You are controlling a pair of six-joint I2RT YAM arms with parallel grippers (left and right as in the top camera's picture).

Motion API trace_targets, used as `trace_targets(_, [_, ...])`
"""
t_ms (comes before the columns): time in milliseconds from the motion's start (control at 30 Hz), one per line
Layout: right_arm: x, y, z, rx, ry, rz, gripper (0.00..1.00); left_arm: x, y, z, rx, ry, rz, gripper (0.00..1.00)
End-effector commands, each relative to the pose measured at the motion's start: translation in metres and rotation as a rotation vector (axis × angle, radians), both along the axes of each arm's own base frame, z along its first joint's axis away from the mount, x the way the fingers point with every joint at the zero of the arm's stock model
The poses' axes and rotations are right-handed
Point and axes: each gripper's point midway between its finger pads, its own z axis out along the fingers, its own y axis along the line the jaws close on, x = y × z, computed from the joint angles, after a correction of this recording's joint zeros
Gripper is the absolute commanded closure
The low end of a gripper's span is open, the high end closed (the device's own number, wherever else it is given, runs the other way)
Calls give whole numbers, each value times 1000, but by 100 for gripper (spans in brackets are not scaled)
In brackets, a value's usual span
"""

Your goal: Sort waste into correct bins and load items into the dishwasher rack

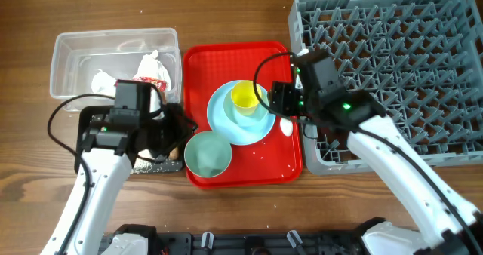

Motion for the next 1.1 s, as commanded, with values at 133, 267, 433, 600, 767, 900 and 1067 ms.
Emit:
trace_targets(133, [-11, -2, 14, -28, -21, 77, 8, 19, -28, 32, -59, -108, -41, 45])
trace_targets(267, [-13, -3, 13, -33, -11, 78, 8, 20, -42, 36, -71, -135, -74, 45])
trace_targets(433, [-17, -6, 9, -43, 11, 78, 7, 19, -54, 36, -41, -157, -85, 46])
trace_targets(600, [-18, -6, 9, -44, 13, 77, 6, 22, -66, 42, -53, -198, -102, 46])
trace_targets(767, [-16, -5, 10, -42, 7, 77, 1, 25, -65, 42, -47, -199, -76, 46])
trace_targets(900, [-16, -5, 10, -39, 3, 77, 0, 25, -64, 41, -40, -201, -71, 46])
trace_targets(1067, [-16, -5, 10, -40, 3, 77, 0, 25, -64, 41, -40, -200, -71, 46])
